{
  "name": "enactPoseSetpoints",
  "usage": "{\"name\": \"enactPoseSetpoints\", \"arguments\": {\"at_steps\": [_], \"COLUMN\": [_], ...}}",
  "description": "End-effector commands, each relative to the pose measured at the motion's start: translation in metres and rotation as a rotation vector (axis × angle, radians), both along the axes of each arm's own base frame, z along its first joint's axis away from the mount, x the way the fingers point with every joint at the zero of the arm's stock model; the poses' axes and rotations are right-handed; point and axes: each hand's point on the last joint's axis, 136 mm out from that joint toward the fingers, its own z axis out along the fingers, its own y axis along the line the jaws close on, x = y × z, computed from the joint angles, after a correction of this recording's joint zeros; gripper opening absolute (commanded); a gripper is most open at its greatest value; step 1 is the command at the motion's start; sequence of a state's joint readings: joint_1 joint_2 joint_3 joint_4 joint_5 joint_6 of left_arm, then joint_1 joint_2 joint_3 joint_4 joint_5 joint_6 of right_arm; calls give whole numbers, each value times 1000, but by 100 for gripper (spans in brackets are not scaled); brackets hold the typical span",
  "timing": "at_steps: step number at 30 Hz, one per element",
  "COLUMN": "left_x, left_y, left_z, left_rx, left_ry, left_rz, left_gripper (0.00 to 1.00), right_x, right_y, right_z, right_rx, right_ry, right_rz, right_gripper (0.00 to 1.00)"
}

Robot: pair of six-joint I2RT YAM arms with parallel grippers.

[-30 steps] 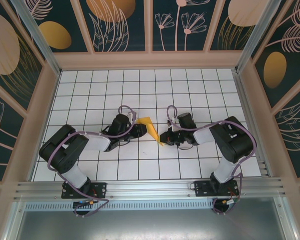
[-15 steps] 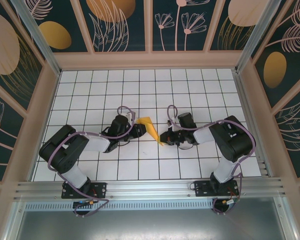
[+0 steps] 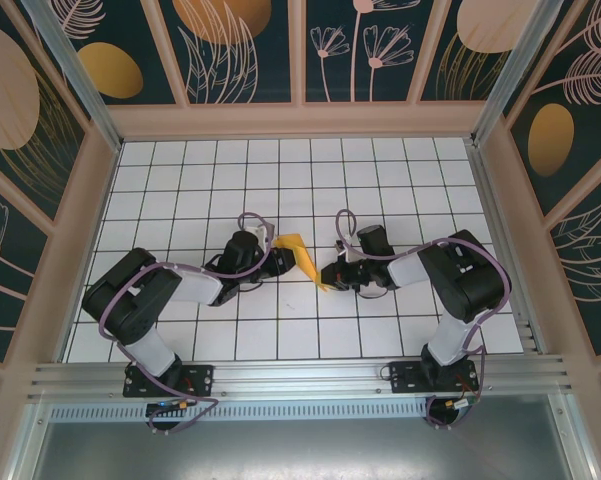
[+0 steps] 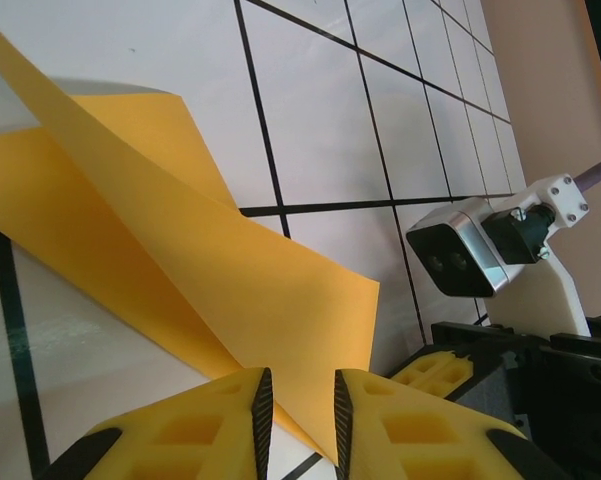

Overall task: Fold a paper plane with a square sheet of paper (pick it up from the middle)
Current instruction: Fold the wing for the fifth time at the center of the table.

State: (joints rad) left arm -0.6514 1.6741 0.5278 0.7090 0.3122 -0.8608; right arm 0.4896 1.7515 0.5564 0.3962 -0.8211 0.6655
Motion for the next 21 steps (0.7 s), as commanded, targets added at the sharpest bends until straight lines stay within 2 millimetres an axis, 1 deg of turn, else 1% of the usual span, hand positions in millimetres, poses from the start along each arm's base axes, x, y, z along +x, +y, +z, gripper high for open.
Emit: {"name": "enactPoseSetpoints", "arguments": {"at_steps": [1,3,6,9,14,16,21], "left_x": [3,3,4,8,14,16,19], "left_y": [-16,-16,-16,-19,-25,-25,-22], "left_z": [21,25,24,23,30,18,8], "left_rx": [-67,-77,-71,-65,-66,-38,-4], "left_ry": [-64,-76,-79,-75,-90,-67,-47], "left_rz": [-49,-53,-53,-56,-63,-60,-38], "left_gripper": [26,26,26,26,26,26,26], "right_x": [-11,-11,-11,-12,-13,-12,-9], "right_y": [-9,-9,-10,-10,-10,-9,-8], "right_z": [-21,-20,-21,-22,-23,-22,-18], "right_rx": [-48,-48,-51,-53,-56,-57,-51], "right_ry": [87,86,87,87,85,79,61], "right_rz": [-13,-11,-14,-10,-2,3,13], "right_gripper": [0,0,0,0,1,3,8]}}
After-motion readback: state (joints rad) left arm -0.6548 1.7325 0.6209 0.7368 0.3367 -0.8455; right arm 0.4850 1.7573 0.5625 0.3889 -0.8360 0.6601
